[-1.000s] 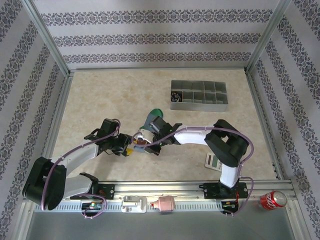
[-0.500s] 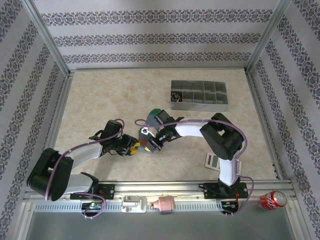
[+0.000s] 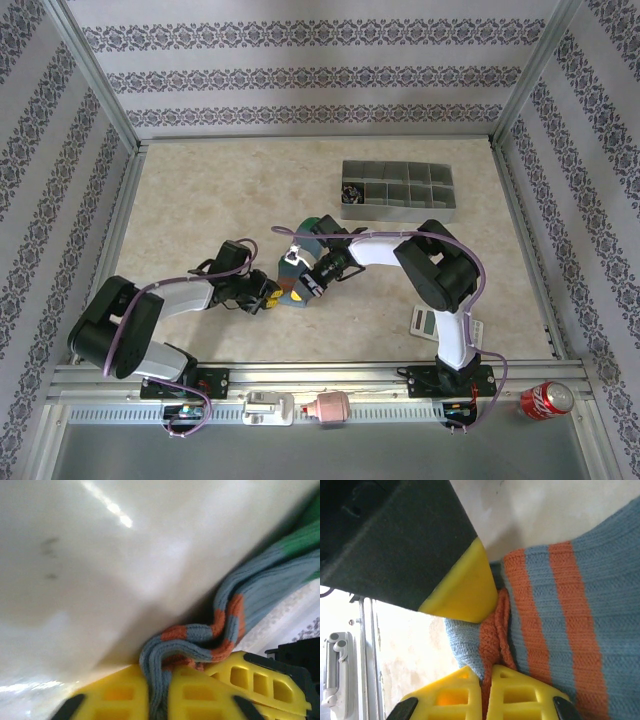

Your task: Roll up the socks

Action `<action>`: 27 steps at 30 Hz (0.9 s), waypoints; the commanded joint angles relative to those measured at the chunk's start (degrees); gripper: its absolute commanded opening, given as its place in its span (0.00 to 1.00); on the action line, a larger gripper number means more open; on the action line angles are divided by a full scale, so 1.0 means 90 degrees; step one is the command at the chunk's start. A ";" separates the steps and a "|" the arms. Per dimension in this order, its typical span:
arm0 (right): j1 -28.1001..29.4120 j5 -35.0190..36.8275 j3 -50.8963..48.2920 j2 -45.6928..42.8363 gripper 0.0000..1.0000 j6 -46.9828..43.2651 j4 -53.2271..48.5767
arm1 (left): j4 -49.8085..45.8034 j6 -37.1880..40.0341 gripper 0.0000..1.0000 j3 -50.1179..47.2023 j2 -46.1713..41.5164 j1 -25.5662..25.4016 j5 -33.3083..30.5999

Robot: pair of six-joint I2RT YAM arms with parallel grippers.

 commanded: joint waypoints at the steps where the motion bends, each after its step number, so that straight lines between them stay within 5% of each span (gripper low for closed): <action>1: 0.0039 0.0921 -0.0269 -0.0037 0.00 -0.0202 -0.0400 | -0.0378 0.0245 0.00 -0.0116 0.0381 -0.0128 -0.0699; 5: 0.0225 0.1778 -0.0619 -0.0885 0.29 -0.0504 -0.0105 | -0.1346 0.0345 0.00 0.0074 0.0173 -0.0116 -0.0759; 11: 0.1415 0.4743 -0.2446 -0.3287 0.67 -0.1831 0.1807 | -0.2910 0.0260 0.00 0.0414 -0.0423 -0.0078 -0.0789; 19: 0.2965 0.7225 -0.2443 -0.2951 0.66 -0.3126 0.2326 | -0.2805 0.0286 0.00 0.0450 -0.0256 0.0031 -0.0505; 27: 0.3312 0.7487 -0.1771 -0.1837 0.59 -0.3755 0.2461 | -0.2926 0.0472 0.00 0.0632 -0.0132 0.0142 -0.0465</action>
